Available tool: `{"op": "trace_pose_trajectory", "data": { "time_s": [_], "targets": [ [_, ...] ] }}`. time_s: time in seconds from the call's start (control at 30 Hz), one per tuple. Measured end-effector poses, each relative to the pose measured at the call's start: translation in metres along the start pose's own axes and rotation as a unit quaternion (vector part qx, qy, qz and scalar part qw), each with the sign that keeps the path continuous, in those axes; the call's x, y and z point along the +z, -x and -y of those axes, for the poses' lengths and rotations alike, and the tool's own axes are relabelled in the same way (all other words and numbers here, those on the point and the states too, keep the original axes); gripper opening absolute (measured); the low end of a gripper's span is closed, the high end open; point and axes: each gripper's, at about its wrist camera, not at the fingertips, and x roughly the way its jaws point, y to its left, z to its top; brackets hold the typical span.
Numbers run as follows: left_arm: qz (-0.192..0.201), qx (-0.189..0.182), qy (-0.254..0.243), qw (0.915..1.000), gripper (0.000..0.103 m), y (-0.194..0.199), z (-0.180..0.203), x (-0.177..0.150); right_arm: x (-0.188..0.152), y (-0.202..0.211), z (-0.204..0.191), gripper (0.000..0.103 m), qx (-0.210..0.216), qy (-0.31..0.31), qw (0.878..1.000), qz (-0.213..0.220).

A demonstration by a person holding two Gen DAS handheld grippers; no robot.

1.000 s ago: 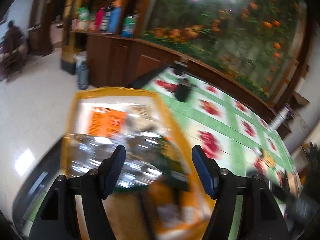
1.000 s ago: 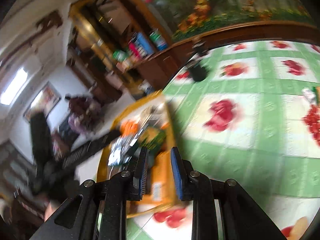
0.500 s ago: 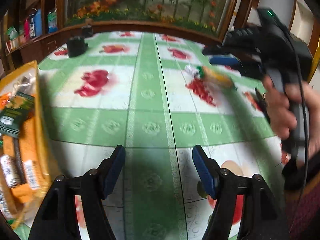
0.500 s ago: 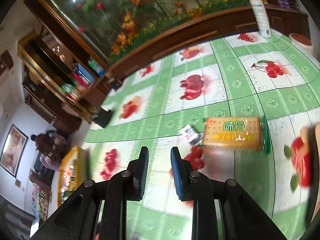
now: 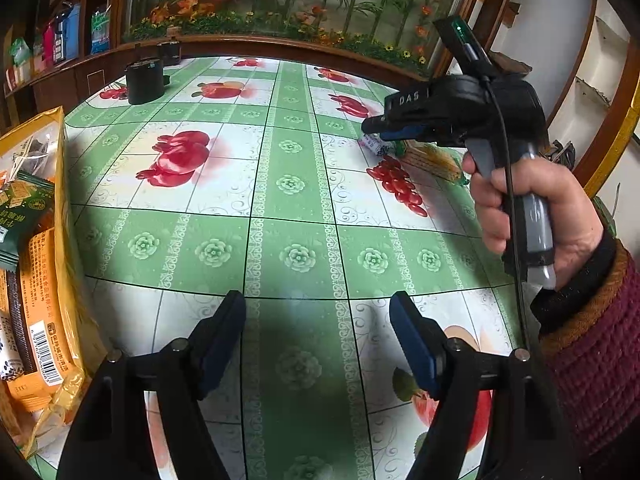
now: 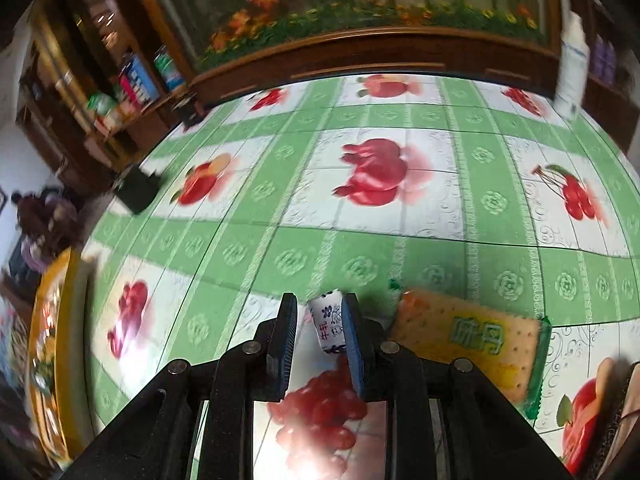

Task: Organize snacks
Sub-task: 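Grasp the yellow WEIDAN cracker pack with the left while the right holds the white carton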

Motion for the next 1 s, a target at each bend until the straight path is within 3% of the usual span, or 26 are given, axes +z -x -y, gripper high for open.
{"op": "trace_pose_trajectory", "data": {
  "time_s": [0.13,0.4,0.57,0.63,0.73,0.77,0.9,1.0],
  "targets": [
    [0.001,-0.003,0.003,1.0,0.073,0.001,-0.001,0.0,-0.01,0.001,-0.017,0.025,-0.038,0.052,0.998,-0.001],
    [0.003,-0.007,0.007,0.9999,0.073,0.001,-0.002,0.0,-0.012,-0.007,-0.018,0.024,-0.063,0.069,0.996,-0.012],
    [0.003,-0.008,0.008,0.9999,0.074,0.001,-0.002,0.0,-0.011,0.004,-0.005,0.021,-0.028,0.034,0.999,0.005],
    [0.003,-0.008,0.007,0.9999,0.074,0.001,-0.002,0.0,-0.001,0.022,0.01,0.021,-0.056,0.015,0.997,0.043],
    [0.003,-0.008,0.007,0.9999,0.074,0.001,-0.002,0.0,0.008,0.03,0.034,0.021,-0.157,0.001,0.985,0.075],
    [0.003,-0.008,0.007,0.9999,0.074,0.001,-0.002,0.0,0.009,0.029,0.045,0.021,-0.171,-0.011,0.982,0.076],
    [0.003,-0.008,0.007,0.9999,0.074,0.001,-0.002,0.0,0.0,0.015,0.081,0.02,-0.161,-0.074,0.983,0.037],
    [0.003,-0.008,0.007,0.9999,0.074,0.001,-0.002,0.0,-0.019,0.02,0.075,0.02,-0.106,-0.089,0.99,0.02]
  ]
}}
